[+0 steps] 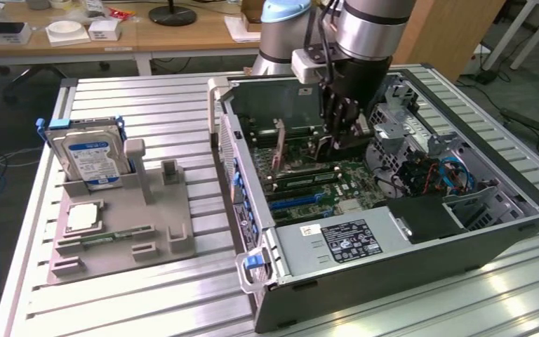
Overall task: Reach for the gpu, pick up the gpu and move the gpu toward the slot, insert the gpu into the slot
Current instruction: 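Insert the gpu into the slot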
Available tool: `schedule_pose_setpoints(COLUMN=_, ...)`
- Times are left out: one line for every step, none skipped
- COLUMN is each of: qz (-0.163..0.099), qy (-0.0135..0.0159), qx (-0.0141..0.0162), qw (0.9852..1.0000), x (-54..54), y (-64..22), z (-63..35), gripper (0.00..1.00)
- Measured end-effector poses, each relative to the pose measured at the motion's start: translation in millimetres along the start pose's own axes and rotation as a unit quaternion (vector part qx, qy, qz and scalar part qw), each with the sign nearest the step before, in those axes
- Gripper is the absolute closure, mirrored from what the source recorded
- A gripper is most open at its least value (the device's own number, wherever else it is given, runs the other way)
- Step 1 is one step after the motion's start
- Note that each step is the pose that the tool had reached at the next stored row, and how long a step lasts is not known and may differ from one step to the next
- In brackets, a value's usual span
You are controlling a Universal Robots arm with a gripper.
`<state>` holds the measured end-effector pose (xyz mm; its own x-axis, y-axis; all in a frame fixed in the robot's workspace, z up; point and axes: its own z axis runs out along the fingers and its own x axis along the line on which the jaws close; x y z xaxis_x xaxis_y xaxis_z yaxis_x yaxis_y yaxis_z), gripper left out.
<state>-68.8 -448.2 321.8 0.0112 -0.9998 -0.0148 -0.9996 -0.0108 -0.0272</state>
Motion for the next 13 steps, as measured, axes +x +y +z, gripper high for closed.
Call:
schedule_pose_setpoints(qz=0.000, qy=-0.0001, qx=0.0001, qw=1.0000, x=0.1, y=1.6, z=1.0, gripper=0.73)
schedule_pose_setpoints(qz=0.002, qy=0.0000, qx=0.0000, qw=1.0000, x=0.2, y=3.3, z=1.9, gripper=0.73)
schedule_pose_setpoints(qz=0.004, qy=0.0001, qx=0.0001, qw=1.0000, x=0.2, y=4.7, z=3.0, gripper=0.73)
schedule_pose_setpoints(qz=0.006, qy=0.0002, qx=0.0001, qw=1.0000, x=0.3, y=5.9, z=3.9, gripper=0.73)
schedule_pose_setpoints(qz=0.006, qy=0.0002, qx=0.0000, qw=1.0000, x=1.0, y=6.4, z=4.6, gripper=0.73)
schedule_pose_setpoints(qz=0.006, qy=0.0002, qx=0.0001, qw=1.0000, x=1.8, y=6.5, z=5.4, gripper=0.73)
schedule_pose_setpoints(qz=0.006, qy=0.0001, qx=0.0001, qw=1.0000, x=2.4, y=6.9, z=6.4, gripper=0.73)
schedule_pose_setpoints(qz=0.006, qy=0.0001, qx=0.0001, qw=1.0000, x=2.9, y=7.2, z=7.5, gripper=0.73)
schedule_pose_setpoints(qz=0.006, qy=0.0002, qx=0.0001, qw=1.0000, x=3.3, y=7.6, z=8.8, gripper=0.73)
schedule_pose_setpoints(qz=0.006, qy=0.0002, qx=0.0001, qw=1.0000, x=3.4, y=7.9, z=10.5, gripper=0.73)
schedule_pose_setpoints(qz=0.006, qy=0.0002, qx=0.0001, qw=1.0000, x=3.5, y=8.0, z=12.3, gripper=0.73)
schedule_pose_setpoints(qz=0.006, qy=0.0002, qx=0.0001, qw=1.0000, x=3.5, y=8.3, z=14.1, gripper=0.73)
schedule_pose_setpoints(qz=0.006, qy=0.0002, qx=0.0001, qw=1.0000, x=3.5, y=8.7, z=15.9, gripper=0.73)
